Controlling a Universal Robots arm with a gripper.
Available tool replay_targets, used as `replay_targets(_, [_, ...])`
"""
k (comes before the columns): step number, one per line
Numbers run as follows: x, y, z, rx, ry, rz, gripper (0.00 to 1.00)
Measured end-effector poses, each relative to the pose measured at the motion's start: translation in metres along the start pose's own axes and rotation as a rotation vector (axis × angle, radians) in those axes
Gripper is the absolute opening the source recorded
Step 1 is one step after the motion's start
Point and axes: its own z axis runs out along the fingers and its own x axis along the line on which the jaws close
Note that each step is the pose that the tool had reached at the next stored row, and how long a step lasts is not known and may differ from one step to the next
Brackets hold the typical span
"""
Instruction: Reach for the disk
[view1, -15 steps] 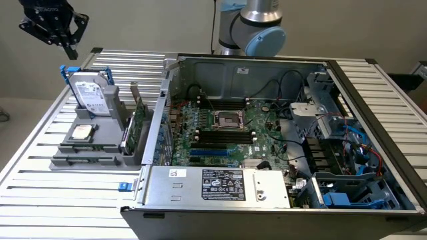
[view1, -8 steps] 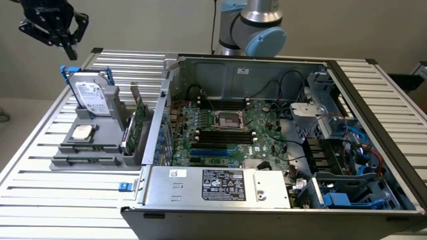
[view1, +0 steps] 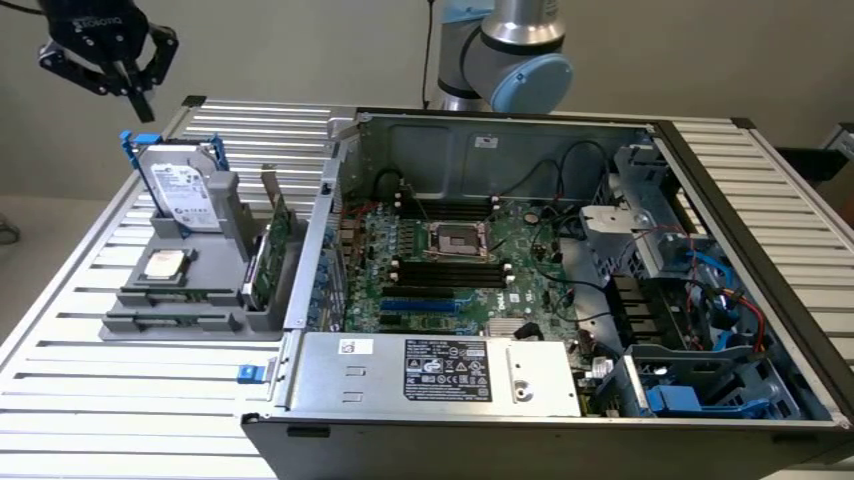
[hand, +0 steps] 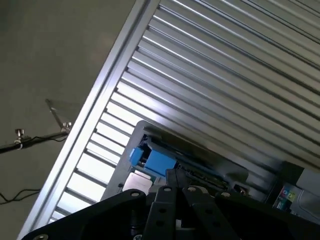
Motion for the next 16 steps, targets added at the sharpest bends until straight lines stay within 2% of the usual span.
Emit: replay_targets(16, [0.0002,-0.0004,0.0068,-0.006,0.0141,-0.291,0.11])
